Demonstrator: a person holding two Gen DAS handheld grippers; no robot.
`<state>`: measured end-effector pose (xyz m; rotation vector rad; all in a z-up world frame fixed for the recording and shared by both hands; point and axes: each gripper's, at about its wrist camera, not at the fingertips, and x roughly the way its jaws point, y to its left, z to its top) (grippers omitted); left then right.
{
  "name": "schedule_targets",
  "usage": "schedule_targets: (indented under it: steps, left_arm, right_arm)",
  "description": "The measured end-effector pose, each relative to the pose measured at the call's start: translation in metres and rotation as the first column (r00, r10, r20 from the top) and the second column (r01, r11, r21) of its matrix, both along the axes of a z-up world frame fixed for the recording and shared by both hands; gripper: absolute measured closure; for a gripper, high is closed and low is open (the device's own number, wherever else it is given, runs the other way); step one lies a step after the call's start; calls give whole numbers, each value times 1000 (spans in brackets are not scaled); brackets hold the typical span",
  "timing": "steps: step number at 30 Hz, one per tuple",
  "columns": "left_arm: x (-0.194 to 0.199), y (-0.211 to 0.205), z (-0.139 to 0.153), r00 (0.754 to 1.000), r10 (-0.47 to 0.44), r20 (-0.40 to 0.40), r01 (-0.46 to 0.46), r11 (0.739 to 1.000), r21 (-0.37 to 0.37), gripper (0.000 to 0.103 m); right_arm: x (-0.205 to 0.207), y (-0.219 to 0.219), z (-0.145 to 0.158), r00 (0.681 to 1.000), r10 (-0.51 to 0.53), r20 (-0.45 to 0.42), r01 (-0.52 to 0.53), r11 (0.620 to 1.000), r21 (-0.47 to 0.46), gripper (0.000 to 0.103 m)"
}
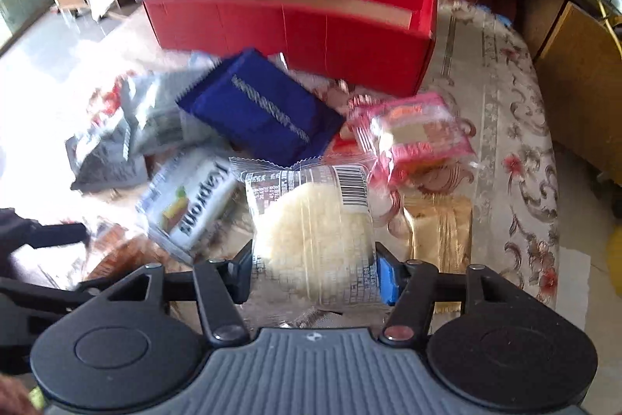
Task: Organize snacks
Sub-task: 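Grasp the orange pastry packet with left tool while right tool grasps the white bun, then lift both held packets and carry them over the red box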
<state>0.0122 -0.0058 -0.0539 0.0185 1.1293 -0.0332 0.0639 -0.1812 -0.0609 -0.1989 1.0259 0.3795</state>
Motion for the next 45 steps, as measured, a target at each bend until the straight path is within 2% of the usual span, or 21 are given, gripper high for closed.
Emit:
schedule_targets:
  steps: [7, 14, 18, 20, 22, 23, 25, 28, 29, 32, 34, 36, 39, 40, 42, 45]
  left_arm:
    - [4, -5, 8, 1000, -18, 18, 18, 1000, -1, 42]
    - [7, 6, 10, 1000, 22, 19, -22, 1000, -19, 46]
    - [8, 4, 9, 1000, 22, 22, -22, 1000, 8, 47]
    - [7, 0, 6, 1000, 9, 20, -10, 999, 39, 43]
    - [5, 0, 2, 1000, 21, 11, -22, 998, 64, 33]
    - [6, 2, 0, 1000, 31, -4, -31, 998, 53, 29]
    - [5, 6, -5, 998, 62, -25, -61, 997, 42, 13]
    - [1, 6, -9, 997, 62, -56, -59, 997, 56, 3]
    - [-3, 5, -11, 996, 66, -60, -63, 996, 59, 4]
    - [-8, 2, -8, 998, 51, -48, -48, 998, 51, 14]
    - [-9, 0, -2, 999, 25, -36, -24, 999, 38, 35]
    - [-7, 0, 2, 999, 12, -32, -11, 1000, 19, 41]
    - [-2, 8, 7, 999, 18, -31, -19, 999, -45, 45]
    - [-1, 10, 10, 999, 22, -26, -24, 998, -65, 52]
    - [2, 14, 15, 999, 26, -20, -28, 992, -120, 54]
    - [6, 13, 20, 1000, 20, -4, -20, 990, -141, 55]
  right_arm:
    - [-3, 5, 13, 999, 9, 35, -9, 1000, 25, 45]
    - [-4, 2, 26, 997, -4, 73, 0, 999, 53, 45]
    - [-5, 5, 33, 996, -2, 93, -4, 998, 59, 45]
    - [-7, 5, 35, 995, -2, 96, -5, 998, 64, 45]
    - [-8, 4, 37, 995, -4, 97, -3, 998, 69, 45]
    - [-9, 4, 37, 995, -7, 97, 0, 997, 72, 45]
    - [-10, 4, 38, 995, -8, 99, 0, 997, 71, 45]
    - [-13, 4, 42, 994, -2, 107, -6, 997, 76, 45]
    - [-14, 5, 43, 994, -2, 111, -7, 997, 78, 45]
    - [-16, 6, 48, 992, 3, 124, -14, 996, 86, 45]
    - [-15, 7, 48, 992, 4, 127, -14, 997, 82, 45]
    - [-12, 7, 46, 993, -4, 120, -5, 997, 78, 45]
    - [-7, 7, 41, 994, -10, 107, 3, 998, 71, 45]
    - [-6, 7, 41, 994, -10, 105, 3, 998, 69, 45]
    - [-5, 8, 41, 995, -13, 103, 5, 997, 71, 45]
    - [-2, 11, 42, 994, -14, 105, 6, 997, 74, 45]
